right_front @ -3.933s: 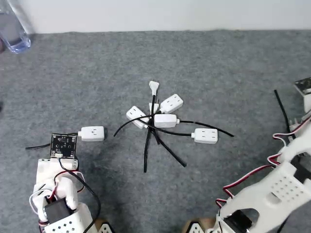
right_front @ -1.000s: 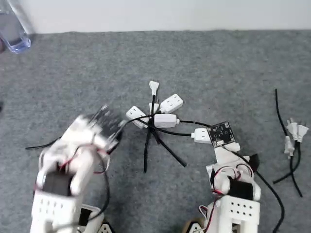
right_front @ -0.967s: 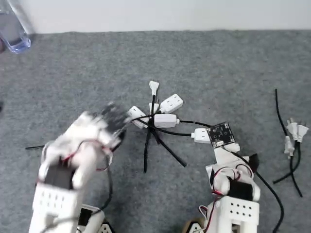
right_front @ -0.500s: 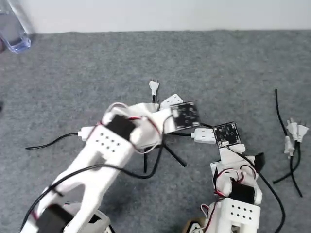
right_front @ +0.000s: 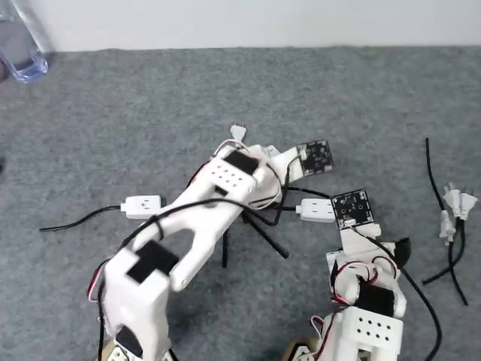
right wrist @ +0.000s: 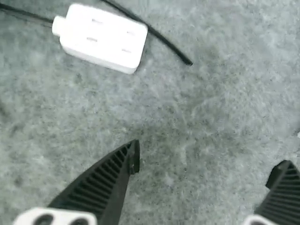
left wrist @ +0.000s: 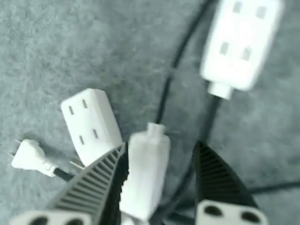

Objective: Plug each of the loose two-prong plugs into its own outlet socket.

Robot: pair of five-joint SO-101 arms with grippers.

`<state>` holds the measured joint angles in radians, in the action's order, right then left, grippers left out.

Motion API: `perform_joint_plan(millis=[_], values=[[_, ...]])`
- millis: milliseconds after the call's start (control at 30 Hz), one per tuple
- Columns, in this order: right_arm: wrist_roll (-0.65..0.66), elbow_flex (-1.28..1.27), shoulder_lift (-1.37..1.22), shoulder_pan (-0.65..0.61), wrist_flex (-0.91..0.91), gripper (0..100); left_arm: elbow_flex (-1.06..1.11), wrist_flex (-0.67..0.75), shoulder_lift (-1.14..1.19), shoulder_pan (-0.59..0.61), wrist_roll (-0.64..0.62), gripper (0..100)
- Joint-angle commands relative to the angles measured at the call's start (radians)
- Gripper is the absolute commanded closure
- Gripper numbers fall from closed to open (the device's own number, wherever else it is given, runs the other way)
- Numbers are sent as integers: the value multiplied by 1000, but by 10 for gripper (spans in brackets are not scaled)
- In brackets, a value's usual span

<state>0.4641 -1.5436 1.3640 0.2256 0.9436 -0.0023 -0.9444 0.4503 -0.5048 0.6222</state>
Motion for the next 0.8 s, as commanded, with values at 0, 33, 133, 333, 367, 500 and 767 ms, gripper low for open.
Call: perform_joint_plan(millis=[0,33,133,333,367,500,767], values=[[-3,8,10,5,-19,575,-105,-20,49,11,-18,790],[-3,8,10,5,-19,575,-108,-23,60,11,-17,790],[-3,8,10,5,-19,575,-108,-23,69,35,-14,790],[-3,8,10,4,-16,575,-105,-20,80,100,-12,791],[-3,8,10,2,-15,575,-104,-20,86,107,-12,791],[-3,6,8,-30,-12,575,-110,-20,118,114,-12,791],[-3,5,10,-30,-12,575,-162,-187,126,91,40,808]])
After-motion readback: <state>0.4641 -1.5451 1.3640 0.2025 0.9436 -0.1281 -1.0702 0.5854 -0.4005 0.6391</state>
